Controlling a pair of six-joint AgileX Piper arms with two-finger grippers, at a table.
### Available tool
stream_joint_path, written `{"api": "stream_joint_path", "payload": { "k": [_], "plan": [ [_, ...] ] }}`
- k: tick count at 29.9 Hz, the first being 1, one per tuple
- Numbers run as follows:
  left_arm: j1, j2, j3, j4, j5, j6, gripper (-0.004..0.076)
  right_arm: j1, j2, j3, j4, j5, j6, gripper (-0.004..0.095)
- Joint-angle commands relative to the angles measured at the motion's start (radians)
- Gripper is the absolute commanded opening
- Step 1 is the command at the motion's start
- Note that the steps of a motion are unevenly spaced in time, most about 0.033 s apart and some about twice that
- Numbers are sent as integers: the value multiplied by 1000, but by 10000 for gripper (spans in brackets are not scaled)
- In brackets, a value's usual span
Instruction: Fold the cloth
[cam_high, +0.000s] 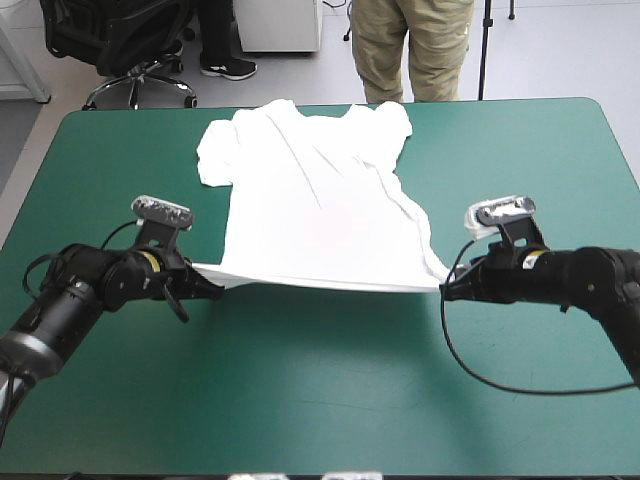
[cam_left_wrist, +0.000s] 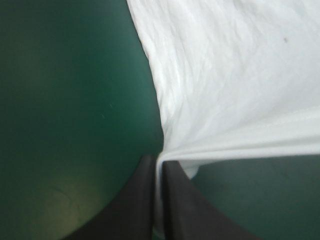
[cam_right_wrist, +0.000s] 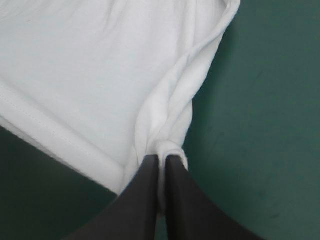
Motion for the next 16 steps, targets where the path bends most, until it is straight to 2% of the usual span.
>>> {"api": "stream_joint_path", "payload": {
  "k": [1, 5, 8, 16],
  "plan": [
    [5, -111, 85, -10, -27, 3, -9, -13, -116, 68, -13, 21, 29, -12],
    [5, -187, 159, -10, 51, 3, -9, -13, -181, 150, -15, 103, 66, -12],
    [5, -214, 199, -17, 110, 18, -9, -13, -202, 220, -18, 105, 87, -12],
    [5, -226, 315, -111, 84, 97, -9, -13, -201, 352, -15, 5, 99, -12]
  ]
}}
